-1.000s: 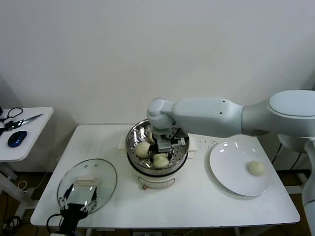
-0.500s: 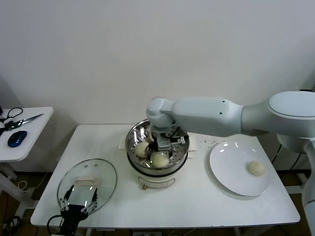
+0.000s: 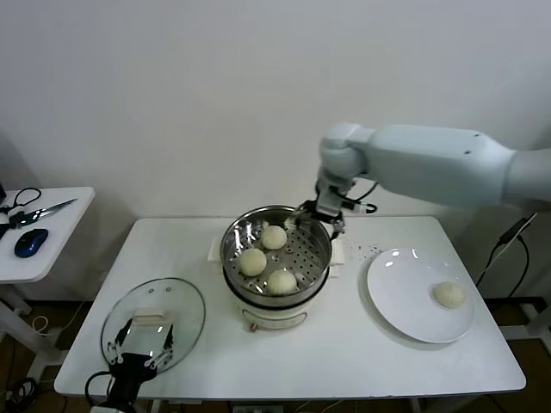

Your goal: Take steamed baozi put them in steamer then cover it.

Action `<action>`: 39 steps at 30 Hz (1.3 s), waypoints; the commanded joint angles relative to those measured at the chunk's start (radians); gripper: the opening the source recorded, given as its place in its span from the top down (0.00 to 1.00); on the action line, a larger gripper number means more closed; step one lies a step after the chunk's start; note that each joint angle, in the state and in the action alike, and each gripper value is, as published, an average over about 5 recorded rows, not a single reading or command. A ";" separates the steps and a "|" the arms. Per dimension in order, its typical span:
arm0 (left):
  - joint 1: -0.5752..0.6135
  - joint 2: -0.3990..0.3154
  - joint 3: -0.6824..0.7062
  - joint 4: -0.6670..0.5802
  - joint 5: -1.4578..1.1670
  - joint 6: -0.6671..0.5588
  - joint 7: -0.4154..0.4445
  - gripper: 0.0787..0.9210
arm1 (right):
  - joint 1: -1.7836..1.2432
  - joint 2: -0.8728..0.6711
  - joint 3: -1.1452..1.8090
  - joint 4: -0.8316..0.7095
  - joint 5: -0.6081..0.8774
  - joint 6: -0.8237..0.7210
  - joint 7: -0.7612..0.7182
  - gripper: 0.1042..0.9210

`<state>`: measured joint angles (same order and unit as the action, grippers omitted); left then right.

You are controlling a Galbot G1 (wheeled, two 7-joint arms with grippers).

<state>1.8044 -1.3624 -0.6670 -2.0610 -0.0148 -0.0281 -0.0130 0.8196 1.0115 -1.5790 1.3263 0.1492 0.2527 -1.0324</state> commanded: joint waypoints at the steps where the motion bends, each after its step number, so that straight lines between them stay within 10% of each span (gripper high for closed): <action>1: -0.015 0.002 0.003 -0.006 0.006 0.006 0.001 0.12 | 0.072 -0.348 -0.121 0.024 0.219 -0.442 0.024 0.12; 15: -0.022 -0.003 0.003 -0.010 0.018 0.012 0.003 0.12 | -0.711 -0.575 0.583 -0.190 -0.246 -0.360 -0.076 0.12; 39: -0.001 -0.003 -0.018 0.004 0.021 0.007 0.006 0.12 | -0.942 -0.352 0.920 -0.481 -0.353 -0.260 -0.077 0.12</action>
<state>1.8026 -1.3650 -0.6845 -2.0594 0.0040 -0.0197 -0.0093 -0.0431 0.6190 -0.7537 0.9225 -0.1616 -0.0220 -1.1056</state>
